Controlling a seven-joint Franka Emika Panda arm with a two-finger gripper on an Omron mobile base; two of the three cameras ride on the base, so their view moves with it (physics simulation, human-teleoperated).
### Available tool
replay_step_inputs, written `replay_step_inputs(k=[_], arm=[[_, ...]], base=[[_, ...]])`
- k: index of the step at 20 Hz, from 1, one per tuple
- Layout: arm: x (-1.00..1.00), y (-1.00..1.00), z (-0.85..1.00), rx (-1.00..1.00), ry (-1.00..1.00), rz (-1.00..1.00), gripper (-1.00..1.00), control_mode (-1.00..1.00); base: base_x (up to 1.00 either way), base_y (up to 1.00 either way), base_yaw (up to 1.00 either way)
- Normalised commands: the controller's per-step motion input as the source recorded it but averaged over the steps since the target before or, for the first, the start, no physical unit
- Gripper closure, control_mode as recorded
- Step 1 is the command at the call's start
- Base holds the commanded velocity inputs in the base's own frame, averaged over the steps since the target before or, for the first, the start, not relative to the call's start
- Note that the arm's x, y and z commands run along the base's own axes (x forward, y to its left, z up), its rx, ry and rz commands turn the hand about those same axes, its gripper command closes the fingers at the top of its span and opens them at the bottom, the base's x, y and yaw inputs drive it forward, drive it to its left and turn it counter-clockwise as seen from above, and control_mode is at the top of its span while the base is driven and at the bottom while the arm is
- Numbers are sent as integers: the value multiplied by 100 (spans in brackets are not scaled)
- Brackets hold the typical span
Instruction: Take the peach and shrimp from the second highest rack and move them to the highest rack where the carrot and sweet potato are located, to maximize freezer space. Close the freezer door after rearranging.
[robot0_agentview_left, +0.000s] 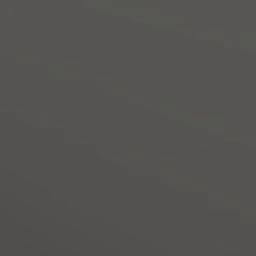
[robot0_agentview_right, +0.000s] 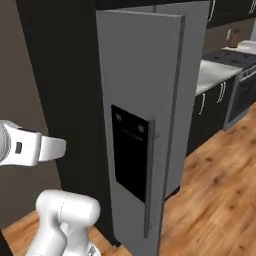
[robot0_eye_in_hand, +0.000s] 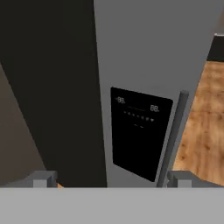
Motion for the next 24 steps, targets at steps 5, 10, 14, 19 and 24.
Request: replay_step_inputs(k=[5,10,14,19,24], arm=[[0,0,0,0,0,0,-100,100],[0,0,0,0,0,0,-100,100],[0,0,0,0,0,0,-100,100],[0,0,0,0,0,0,-100,100],[0,0,0,0,0,0,-100,100]], base=[[35,50,-57],[38,47,-52],[36,27,-38],[44,7,-18],[46,0,0]])
